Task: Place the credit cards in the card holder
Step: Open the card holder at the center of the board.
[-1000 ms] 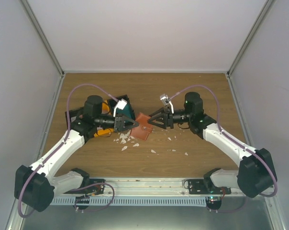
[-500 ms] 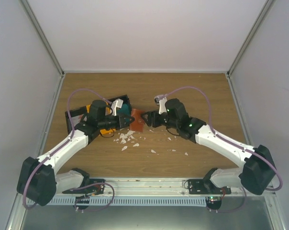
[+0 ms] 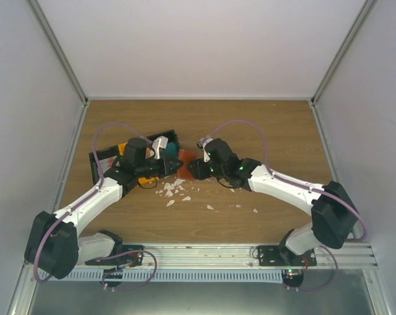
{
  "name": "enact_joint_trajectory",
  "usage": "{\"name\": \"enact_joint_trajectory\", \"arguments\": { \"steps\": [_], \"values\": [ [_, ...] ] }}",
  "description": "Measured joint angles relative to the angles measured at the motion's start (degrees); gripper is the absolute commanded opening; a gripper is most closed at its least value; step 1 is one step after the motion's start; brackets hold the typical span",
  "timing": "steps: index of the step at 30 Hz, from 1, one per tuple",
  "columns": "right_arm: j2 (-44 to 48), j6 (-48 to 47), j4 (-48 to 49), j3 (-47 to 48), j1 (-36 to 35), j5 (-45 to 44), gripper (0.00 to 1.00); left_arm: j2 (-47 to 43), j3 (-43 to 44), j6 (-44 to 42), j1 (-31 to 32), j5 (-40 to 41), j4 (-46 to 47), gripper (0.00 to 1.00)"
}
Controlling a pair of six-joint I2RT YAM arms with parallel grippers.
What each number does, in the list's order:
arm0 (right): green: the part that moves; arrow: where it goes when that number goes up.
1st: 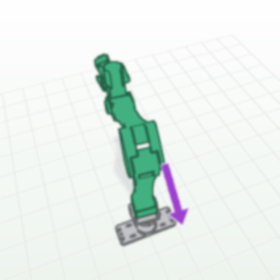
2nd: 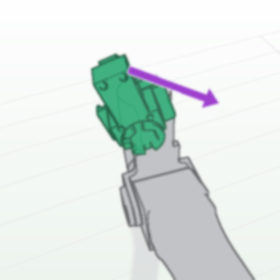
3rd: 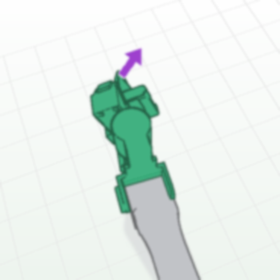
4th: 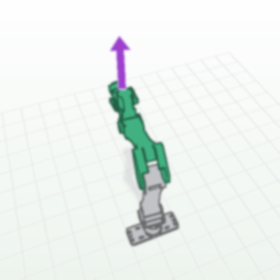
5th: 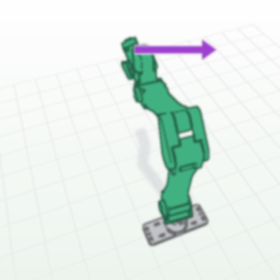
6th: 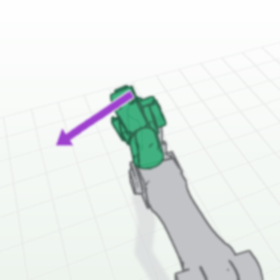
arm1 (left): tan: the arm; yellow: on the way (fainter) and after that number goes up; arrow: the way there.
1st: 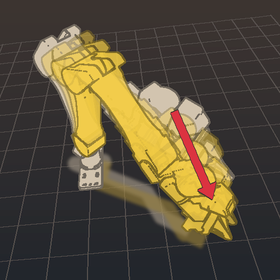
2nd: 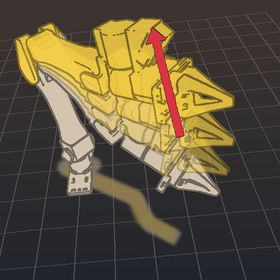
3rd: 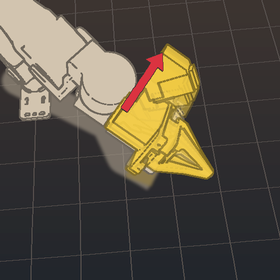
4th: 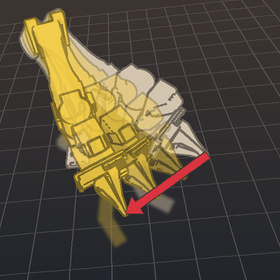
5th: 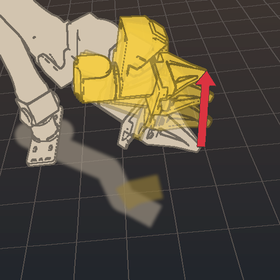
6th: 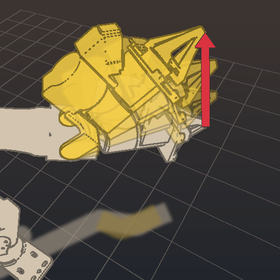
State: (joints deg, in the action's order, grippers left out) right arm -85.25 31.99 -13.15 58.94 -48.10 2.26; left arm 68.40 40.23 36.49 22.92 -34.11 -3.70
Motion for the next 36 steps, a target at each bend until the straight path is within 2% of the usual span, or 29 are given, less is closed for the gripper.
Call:
{"name": "enact_joint_trajectory", "arguments": {
  "steps": [5,10,15,20,25,28,36],
  "values": [
    [0.0,0.7,-2.4,-0.2,-0.6,-4.6,0.46,0.0,0.0,-0.1,0.3,1.4,0.0,0.00],
    [2.2,3.5,-6.9,-3.0,0.0,-13.3,0.36,-0.6,0.0,-0.1,0.5,1.8,0.2,0.00],
    [4.7,4.5,-8.2,-4.1,0.6,-15.8,0.40,-0.7,0.0,-0.3,0.5,1.8,0.1,0.00],
    [8.7,4.8,-2.8,-6.7,0.7,-10.9,0.51,-0.8,0.0,-0.5,0.5,1.8,0.1,0.00],
    [10.2,6.4,2.4,-9.9,1.6,-4.6,0.51,-1.1,0.0,-0.5,0.5,1.8,0.1,0.00],
    [9.0,6.8,3.6,-9.7,2.3,-1.7,0.44,-1.2,0.0,-0.5,0.5,1.7,0.1,0.00],
    [4.2,7.0,4.4,-8.2,2.5,1.0,0.15,-1.2,0.0,-0.2,0.5,1.0,0.1,0.00]
  ]
}}
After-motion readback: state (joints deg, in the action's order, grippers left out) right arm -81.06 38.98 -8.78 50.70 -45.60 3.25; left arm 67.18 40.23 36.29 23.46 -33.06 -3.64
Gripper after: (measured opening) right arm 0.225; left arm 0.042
